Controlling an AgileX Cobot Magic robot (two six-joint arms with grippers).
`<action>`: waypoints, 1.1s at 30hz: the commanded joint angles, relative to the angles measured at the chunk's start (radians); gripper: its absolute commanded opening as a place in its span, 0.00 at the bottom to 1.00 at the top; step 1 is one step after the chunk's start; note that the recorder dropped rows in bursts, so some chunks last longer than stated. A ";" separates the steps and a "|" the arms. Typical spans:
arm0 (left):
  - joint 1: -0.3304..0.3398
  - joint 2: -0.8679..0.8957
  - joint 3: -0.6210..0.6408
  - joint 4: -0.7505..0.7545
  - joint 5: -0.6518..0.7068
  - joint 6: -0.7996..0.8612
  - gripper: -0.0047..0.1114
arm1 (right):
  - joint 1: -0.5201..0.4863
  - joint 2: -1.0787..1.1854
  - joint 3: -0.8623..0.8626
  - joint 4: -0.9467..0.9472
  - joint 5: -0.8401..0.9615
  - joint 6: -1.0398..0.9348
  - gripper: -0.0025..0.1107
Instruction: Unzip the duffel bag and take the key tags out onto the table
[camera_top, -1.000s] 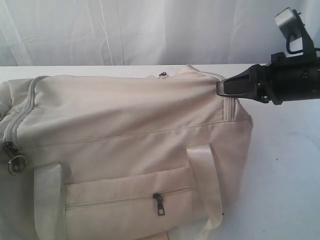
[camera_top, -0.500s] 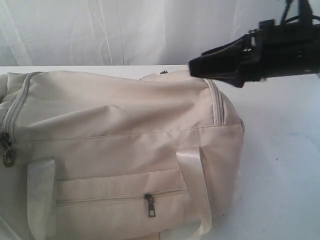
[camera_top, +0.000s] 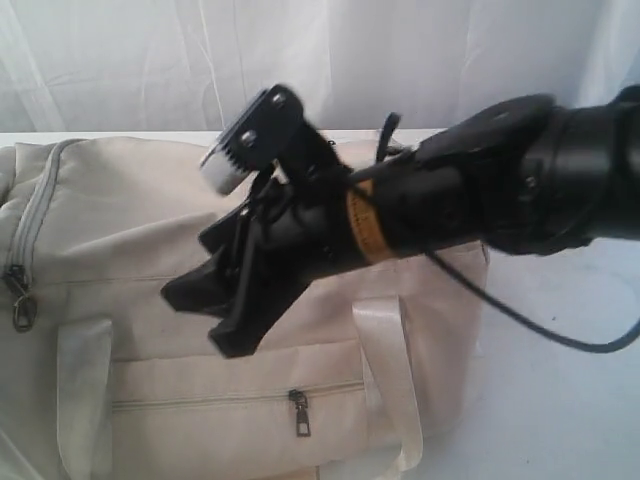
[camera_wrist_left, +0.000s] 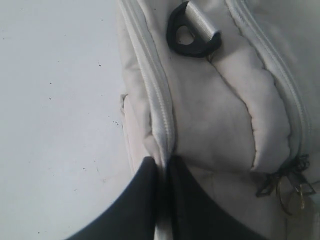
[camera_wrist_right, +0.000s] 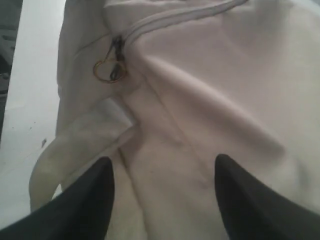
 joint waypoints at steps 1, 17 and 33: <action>0.006 -0.007 -0.022 0.000 -0.039 -0.005 0.04 | 0.098 0.097 -0.032 0.124 0.030 -0.089 0.51; 0.006 -0.007 -0.022 -0.006 -0.025 -0.005 0.04 | 0.304 0.337 -0.270 0.446 0.172 -0.334 0.45; 0.006 -0.007 -0.022 -0.006 -0.017 -0.001 0.04 | 0.323 0.355 -0.298 0.450 0.276 -0.322 0.19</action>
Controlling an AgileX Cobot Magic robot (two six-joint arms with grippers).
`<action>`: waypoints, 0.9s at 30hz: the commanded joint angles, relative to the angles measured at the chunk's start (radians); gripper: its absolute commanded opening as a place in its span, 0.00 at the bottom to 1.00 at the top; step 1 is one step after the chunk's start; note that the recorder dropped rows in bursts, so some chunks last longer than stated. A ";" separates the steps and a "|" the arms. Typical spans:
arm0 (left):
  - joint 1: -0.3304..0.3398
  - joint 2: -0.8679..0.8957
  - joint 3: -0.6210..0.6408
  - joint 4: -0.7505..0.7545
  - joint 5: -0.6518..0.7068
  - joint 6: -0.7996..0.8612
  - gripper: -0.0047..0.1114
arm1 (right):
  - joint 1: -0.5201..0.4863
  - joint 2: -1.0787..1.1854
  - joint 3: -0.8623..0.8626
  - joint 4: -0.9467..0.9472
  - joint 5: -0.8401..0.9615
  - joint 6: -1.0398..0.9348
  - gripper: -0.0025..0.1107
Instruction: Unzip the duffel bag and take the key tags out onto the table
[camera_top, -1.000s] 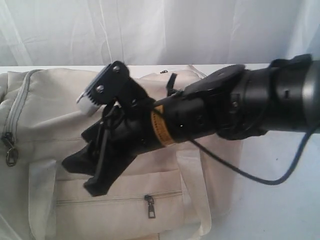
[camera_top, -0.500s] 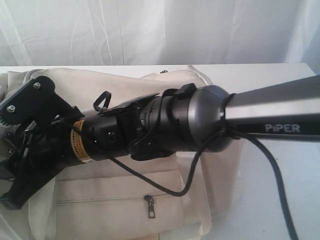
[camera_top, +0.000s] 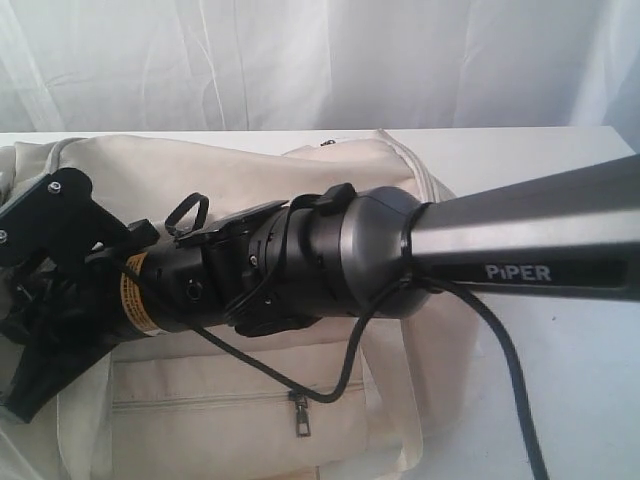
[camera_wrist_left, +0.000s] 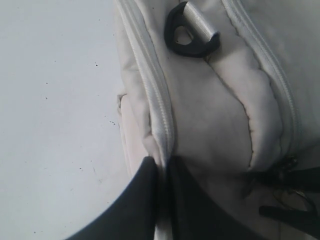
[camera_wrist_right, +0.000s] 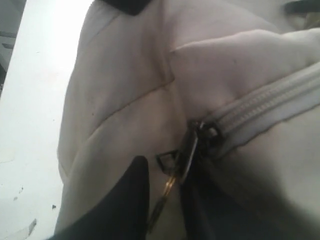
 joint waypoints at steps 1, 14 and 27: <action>0.006 -0.007 -0.016 0.007 -0.021 -0.001 0.04 | 0.001 -0.013 -0.009 0.006 0.007 0.006 0.19; 0.006 -0.007 -0.016 0.007 -0.021 0.002 0.04 | 0.001 -0.066 -0.009 0.006 0.091 0.055 0.02; 0.006 -0.007 -0.016 0.009 -0.001 0.004 0.04 | 0.001 -0.151 -0.009 -0.045 0.115 0.057 0.02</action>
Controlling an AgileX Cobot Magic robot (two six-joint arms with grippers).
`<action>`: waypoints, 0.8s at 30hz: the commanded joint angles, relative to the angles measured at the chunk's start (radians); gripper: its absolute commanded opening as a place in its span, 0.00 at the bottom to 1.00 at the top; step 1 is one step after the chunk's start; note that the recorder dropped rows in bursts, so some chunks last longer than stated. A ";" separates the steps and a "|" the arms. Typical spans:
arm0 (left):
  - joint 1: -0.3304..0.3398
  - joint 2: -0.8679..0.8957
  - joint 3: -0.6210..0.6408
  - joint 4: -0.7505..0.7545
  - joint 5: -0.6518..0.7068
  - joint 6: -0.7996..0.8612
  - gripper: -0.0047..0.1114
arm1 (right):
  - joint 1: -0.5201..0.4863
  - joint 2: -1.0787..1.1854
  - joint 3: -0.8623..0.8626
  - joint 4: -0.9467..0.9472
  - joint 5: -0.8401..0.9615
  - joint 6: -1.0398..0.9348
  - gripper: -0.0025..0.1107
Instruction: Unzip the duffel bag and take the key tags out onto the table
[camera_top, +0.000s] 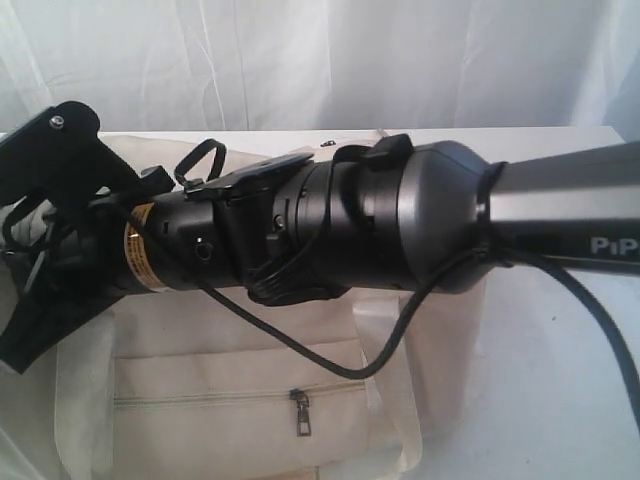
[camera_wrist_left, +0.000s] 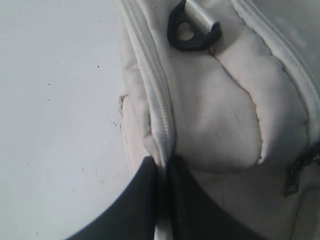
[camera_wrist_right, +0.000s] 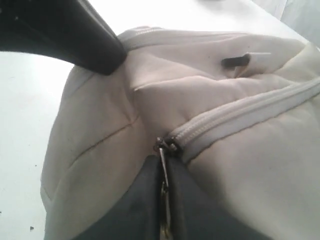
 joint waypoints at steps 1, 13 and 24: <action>0.006 -0.007 -0.014 0.009 0.004 0.008 0.04 | 0.001 -0.041 -0.009 -0.002 0.008 0.005 0.02; 0.006 -0.007 0.032 0.007 0.034 0.018 0.04 | -0.001 -0.068 -0.053 -0.002 0.141 -0.029 0.02; 0.006 -0.009 0.101 -0.045 0.054 0.020 0.04 | -0.092 0.046 -0.259 0.001 0.183 -0.073 0.02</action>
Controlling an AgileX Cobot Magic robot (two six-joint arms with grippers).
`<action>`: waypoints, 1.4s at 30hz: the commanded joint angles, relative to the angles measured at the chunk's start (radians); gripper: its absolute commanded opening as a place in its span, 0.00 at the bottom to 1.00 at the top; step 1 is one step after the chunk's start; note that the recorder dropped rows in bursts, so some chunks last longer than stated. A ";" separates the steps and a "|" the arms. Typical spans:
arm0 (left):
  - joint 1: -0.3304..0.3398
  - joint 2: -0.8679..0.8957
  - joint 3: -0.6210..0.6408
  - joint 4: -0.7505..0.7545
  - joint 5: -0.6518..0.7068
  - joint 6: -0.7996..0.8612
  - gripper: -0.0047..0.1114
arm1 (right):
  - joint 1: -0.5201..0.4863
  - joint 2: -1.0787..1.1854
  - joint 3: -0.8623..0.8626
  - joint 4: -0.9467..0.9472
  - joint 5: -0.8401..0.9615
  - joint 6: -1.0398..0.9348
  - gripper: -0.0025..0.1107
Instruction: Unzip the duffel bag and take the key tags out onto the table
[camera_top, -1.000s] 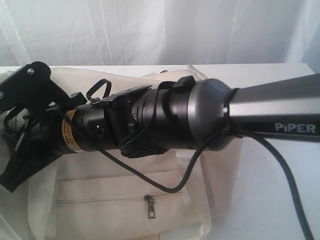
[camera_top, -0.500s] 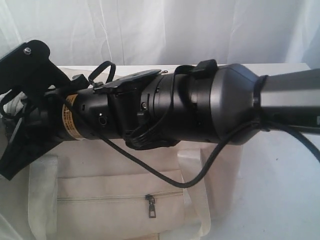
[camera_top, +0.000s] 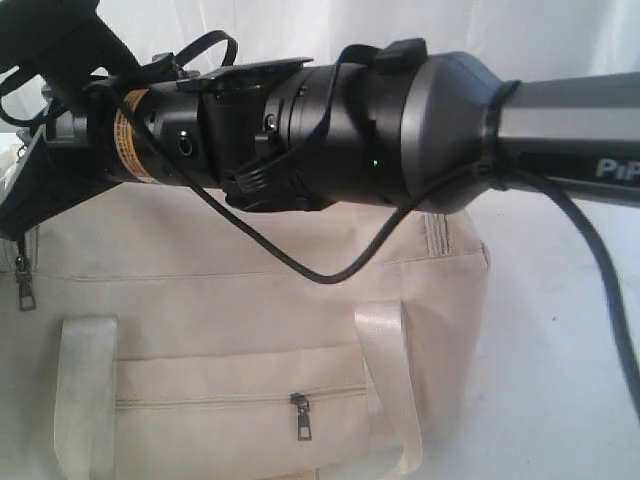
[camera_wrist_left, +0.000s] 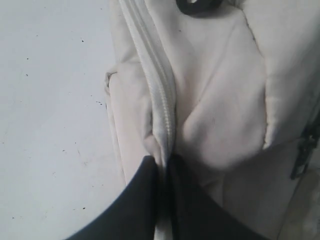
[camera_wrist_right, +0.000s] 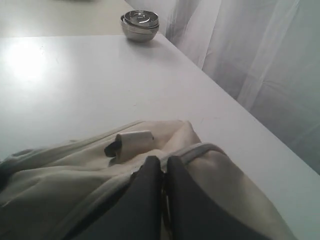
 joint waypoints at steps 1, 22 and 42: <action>0.004 -0.005 0.019 0.008 0.068 0.007 0.04 | -0.053 0.072 -0.108 0.008 0.015 -0.011 0.02; 0.004 -0.005 0.019 0.013 0.082 0.007 0.04 | -0.182 0.420 -0.484 0.014 0.017 -0.002 0.02; 0.004 -0.005 0.017 0.051 -0.083 0.026 0.04 | -0.250 0.433 -0.493 0.095 -0.029 0.042 0.02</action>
